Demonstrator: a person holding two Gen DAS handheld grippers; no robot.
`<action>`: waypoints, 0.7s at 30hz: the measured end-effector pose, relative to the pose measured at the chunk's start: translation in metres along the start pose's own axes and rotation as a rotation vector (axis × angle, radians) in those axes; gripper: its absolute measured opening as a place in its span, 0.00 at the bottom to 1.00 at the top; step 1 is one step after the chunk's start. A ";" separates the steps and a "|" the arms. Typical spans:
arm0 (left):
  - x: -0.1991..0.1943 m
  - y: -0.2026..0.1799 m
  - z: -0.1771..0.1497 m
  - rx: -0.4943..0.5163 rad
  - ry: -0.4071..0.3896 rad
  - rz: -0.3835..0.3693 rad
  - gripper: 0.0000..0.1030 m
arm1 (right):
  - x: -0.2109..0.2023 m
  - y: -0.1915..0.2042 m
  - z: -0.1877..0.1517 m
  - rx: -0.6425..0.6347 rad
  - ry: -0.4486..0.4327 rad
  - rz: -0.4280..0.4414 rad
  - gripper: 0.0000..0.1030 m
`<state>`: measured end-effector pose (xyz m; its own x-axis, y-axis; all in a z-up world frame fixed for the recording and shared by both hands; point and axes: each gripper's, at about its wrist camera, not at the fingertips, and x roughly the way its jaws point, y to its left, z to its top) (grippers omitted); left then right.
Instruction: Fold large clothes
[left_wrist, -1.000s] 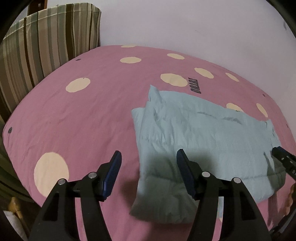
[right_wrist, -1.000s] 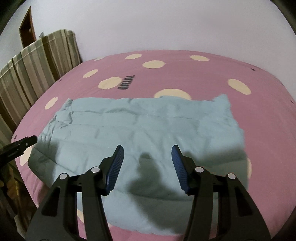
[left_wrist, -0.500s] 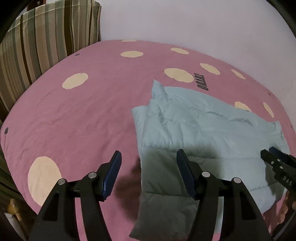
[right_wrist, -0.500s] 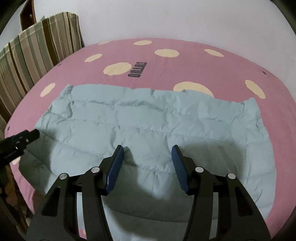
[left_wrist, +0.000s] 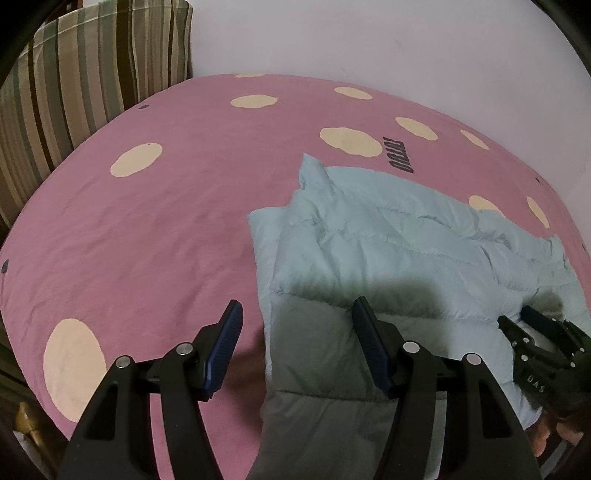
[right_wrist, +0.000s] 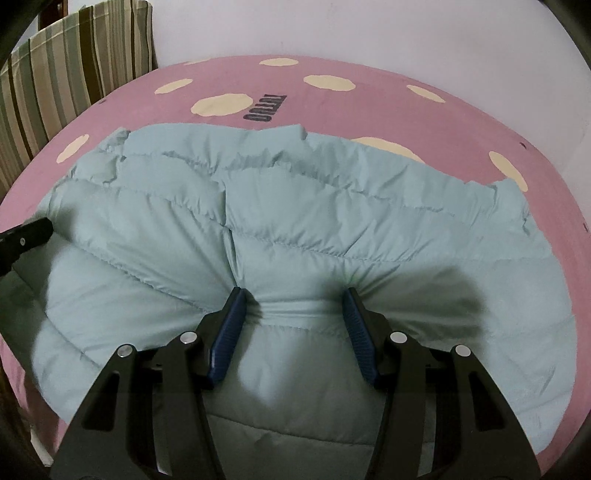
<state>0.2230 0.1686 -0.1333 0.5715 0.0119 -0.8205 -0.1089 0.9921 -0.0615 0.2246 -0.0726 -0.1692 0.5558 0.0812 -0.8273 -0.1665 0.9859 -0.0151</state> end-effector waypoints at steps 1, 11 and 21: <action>0.001 0.000 0.000 0.000 0.001 -0.001 0.60 | 0.001 -0.001 -0.001 0.002 0.000 0.003 0.52; 0.006 -0.005 -0.001 0.014 0.013 0.014 0.60 | 0.002 0.000 -0.005 -0.001 -0.009 0.001 0.52; 0.019 -0.018 0.012 0.038 0.040 0.016 0.69 | 0.002 0.001 -0.005 -0.004 -0.017 -0.003 0.52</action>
<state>0.2458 0.1527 -0.1412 0.5371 0.0231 -0.8432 -0.0862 0.9959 -0.0276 0.2212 -0.0719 -0.1733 0.5698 0.0809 -0.8178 -0.1681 0.9856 -0.0196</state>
